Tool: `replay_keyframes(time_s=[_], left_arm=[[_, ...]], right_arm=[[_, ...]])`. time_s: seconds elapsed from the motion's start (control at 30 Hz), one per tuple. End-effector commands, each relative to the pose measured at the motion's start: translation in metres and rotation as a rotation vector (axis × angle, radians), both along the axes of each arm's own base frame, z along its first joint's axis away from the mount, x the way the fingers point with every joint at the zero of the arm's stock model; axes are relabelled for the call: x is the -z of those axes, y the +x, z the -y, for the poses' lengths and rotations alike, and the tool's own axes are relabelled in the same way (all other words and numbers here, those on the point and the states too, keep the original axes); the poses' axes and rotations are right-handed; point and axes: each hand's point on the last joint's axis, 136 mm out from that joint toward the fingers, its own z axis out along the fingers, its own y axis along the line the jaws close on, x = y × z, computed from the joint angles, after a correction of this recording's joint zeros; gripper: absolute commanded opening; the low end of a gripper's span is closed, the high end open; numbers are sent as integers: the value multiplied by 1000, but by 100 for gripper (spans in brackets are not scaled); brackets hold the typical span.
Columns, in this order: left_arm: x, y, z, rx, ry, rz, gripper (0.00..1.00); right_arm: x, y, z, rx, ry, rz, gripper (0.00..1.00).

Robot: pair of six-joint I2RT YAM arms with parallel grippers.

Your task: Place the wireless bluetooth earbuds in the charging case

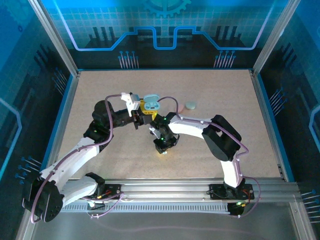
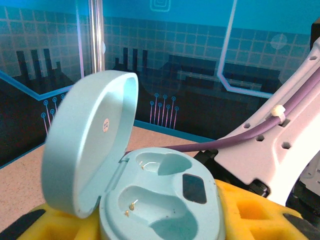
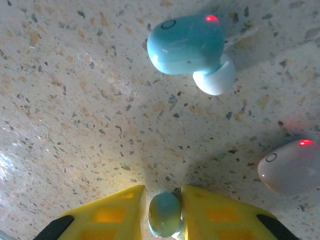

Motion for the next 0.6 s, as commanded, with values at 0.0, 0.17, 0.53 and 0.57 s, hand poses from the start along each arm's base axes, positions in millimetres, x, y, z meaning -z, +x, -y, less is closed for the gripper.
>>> replay_keyframes(time_s=[0.0,0.17,0.53,0.57], left_arm=[[-15,1,-2,-8,-5,60,34],[-14,1,-2,-8,-5,56,34],[-14,3,-3,-22,-3,58,34],[-13,5,-3,-26,-3,57,35]], right_arm=[[7,-6,2,-26,-48,-11,27],[7,-6,2,-26,-54,-8,24],[-33,3,-2,24,83,27,20],[-44,6,-4,36,142,31,20]])
